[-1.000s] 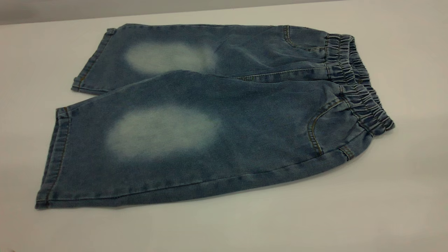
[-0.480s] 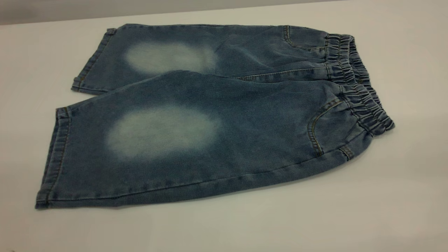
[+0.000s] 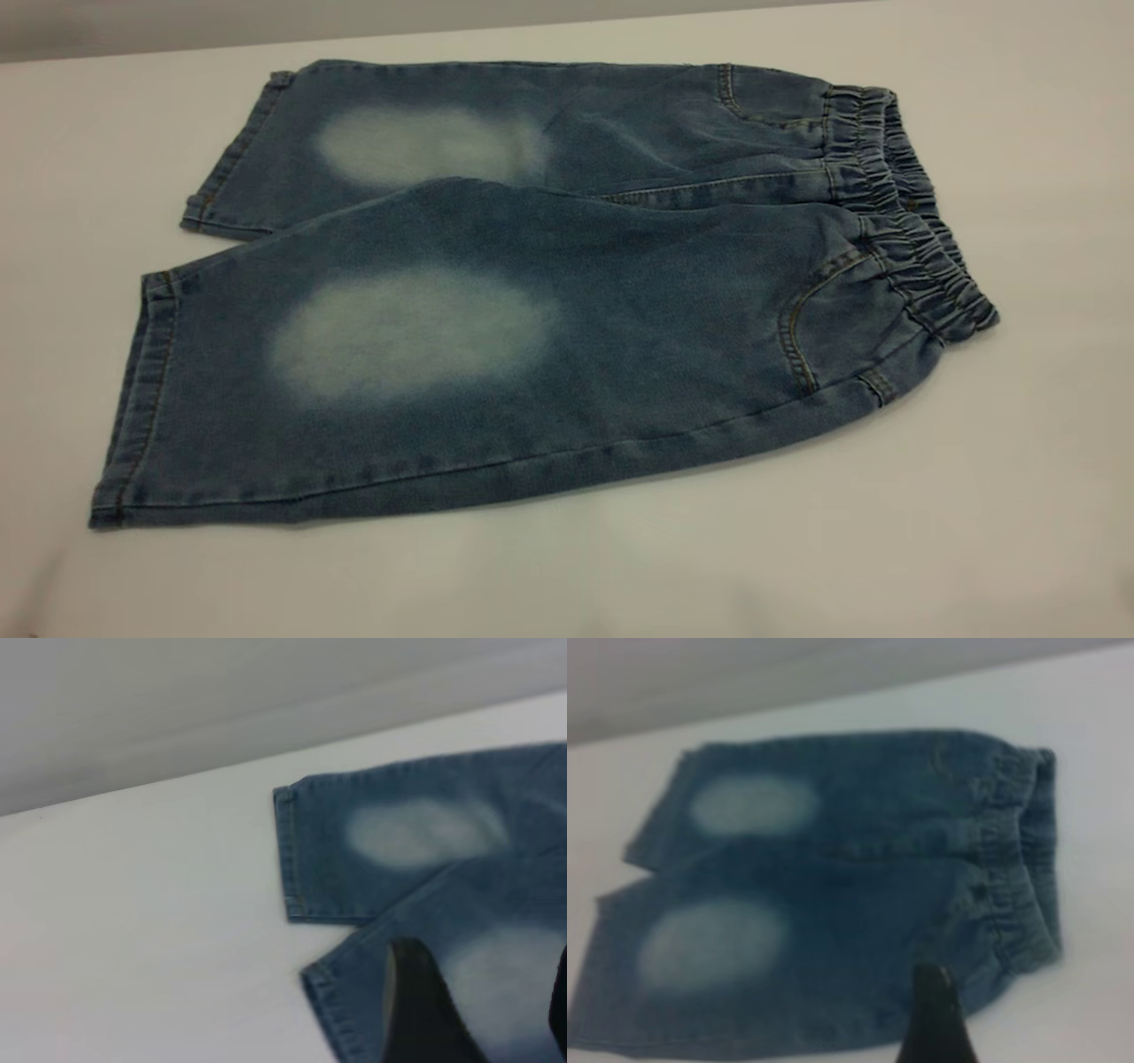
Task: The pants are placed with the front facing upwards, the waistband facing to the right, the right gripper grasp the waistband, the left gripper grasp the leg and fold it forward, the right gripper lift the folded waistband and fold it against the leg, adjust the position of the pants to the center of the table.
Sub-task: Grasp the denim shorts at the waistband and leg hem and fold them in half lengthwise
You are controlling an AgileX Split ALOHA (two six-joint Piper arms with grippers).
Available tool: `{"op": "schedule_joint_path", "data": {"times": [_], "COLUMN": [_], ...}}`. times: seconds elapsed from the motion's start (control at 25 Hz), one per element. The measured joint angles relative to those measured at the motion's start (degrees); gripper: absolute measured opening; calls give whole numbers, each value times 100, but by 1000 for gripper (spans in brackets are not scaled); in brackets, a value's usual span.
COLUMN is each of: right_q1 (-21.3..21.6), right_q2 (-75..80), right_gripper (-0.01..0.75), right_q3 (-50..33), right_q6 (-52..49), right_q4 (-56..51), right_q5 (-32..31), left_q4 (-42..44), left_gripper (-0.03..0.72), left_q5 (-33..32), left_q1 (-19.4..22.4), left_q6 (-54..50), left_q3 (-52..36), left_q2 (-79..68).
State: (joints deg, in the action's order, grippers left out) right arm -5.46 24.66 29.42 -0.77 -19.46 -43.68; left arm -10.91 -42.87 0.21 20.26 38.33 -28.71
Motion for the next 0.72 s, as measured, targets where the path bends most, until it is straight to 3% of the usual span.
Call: {"op": "schedule_joint_path", "data": {"times": [0.4, 0.72], "right_q1": [0, 0], "right_q2": [2981, 5139], "right_gripper": [426, 426], "right_q3": [-345, -335], "right_q6": [330, 1434], "right_q4": [-265, -1267], "right_q5": [1891, 3217], "left_q4": [-103, -664], "left_gripper": [333, 333], "left_q5": [1059, 1746], "left_q1": [-56, -781], "left_q6": [1397, 2183], "left_q3": [1, 6], "left_q2": [-2851, -4224]}}
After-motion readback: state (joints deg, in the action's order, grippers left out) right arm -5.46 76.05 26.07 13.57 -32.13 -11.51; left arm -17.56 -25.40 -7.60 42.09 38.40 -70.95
